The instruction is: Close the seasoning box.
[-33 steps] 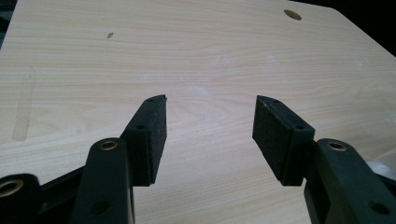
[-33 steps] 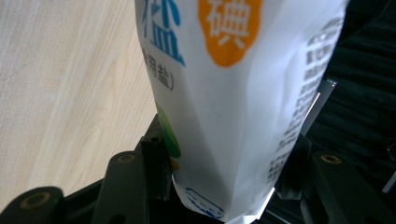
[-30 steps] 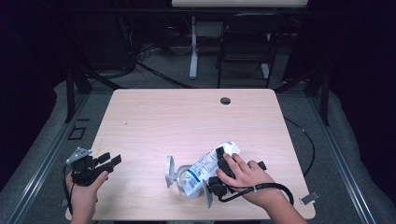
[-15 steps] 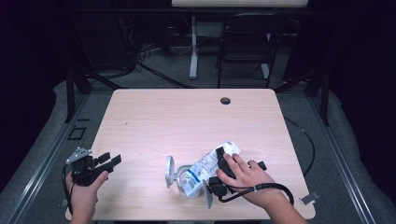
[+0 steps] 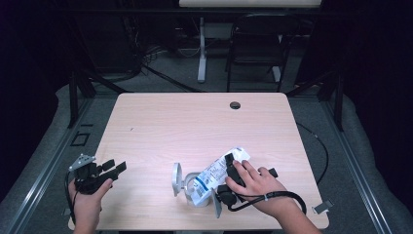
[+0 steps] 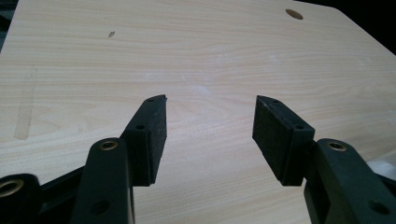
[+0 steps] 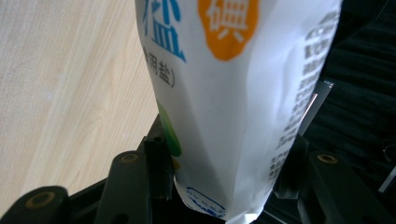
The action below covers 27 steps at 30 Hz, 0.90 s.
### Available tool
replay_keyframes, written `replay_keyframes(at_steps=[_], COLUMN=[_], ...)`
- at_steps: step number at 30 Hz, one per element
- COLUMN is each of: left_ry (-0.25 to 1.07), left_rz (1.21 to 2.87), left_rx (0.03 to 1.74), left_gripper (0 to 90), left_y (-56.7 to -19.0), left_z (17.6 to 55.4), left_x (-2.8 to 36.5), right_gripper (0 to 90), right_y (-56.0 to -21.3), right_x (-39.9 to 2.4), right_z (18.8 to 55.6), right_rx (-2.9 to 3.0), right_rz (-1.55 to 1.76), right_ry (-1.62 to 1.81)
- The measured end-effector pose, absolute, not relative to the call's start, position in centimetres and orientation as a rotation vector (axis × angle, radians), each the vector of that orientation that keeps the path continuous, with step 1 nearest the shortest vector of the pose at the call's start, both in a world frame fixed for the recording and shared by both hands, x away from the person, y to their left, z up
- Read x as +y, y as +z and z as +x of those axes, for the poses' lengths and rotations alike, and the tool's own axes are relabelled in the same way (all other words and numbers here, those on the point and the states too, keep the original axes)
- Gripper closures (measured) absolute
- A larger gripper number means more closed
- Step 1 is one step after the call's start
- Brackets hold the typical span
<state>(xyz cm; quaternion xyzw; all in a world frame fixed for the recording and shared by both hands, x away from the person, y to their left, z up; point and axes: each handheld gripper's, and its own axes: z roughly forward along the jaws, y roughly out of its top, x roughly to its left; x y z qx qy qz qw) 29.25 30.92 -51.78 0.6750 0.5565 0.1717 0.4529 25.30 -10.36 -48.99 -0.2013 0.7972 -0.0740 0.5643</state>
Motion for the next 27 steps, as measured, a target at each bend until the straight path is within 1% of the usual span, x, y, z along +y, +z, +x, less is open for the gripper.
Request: replay_keyframes(at_steps=[27], left_ry=[0.429], left_rz=[1.66], left_rx=[1.378], left_gripper=[45.5], left_y=[-51.85], left_z=[29.27], left_x=[30.93], right_gripper=[54.7], right_y=[-48.84], right_x=[-10.3], right_z=[25.2], right_rx=[1.865], right_rz=[-0.481], right_ry=[-0.178])
